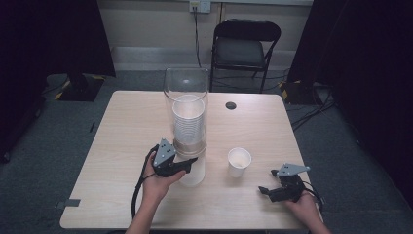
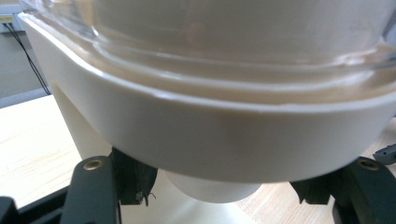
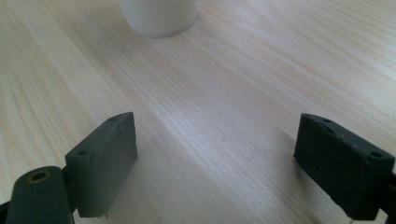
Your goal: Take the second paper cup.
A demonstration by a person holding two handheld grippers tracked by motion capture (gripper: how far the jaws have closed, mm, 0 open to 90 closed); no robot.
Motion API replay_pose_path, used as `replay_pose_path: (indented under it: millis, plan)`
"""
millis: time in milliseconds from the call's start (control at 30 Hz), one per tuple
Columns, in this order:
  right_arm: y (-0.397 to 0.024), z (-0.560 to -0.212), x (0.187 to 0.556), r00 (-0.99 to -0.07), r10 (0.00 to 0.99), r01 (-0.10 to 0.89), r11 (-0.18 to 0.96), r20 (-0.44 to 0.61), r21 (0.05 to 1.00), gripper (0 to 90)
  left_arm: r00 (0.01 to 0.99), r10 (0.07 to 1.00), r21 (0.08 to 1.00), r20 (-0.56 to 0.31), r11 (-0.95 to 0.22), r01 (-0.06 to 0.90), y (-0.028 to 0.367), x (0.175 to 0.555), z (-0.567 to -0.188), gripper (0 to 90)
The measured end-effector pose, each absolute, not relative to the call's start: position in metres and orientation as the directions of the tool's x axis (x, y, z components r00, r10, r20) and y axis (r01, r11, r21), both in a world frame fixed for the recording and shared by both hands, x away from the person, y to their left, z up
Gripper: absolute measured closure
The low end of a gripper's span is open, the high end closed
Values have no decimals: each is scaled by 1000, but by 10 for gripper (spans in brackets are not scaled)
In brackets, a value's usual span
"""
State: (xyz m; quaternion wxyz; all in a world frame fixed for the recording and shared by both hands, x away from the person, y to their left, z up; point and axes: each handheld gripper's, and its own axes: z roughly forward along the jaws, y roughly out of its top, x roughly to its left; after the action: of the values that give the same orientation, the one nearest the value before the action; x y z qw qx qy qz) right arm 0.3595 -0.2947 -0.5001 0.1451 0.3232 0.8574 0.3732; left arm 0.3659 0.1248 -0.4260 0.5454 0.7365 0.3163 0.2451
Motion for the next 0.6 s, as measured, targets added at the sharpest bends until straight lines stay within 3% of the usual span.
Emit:
replay_pose_path:
  millis: [367,433,467,533,600]
  plan:
    - [-294,-500,360,-745,667,450,511,-9,732,124,668,744,957,12,-202,207,123,364,-426,345]
    - [-294,-500,360,-745,667,449,512,-9,732,124,671,742,946,3,-219,238,121,365,-429,347]
    - [-294,-500,360,-745,667,449,512,-9,732,124,665,746,889,30,-324,324,119,367,-438,360]
    - [-294,-500,360,-745,667,450,512,-9,732,124,662,749,810,-23,-374,452,119,362,-475,366]
    - [-295,-500,360,-746,666,450,512,-8,732,124,667,741,829,-80,-321,457,117,356,-491,366]
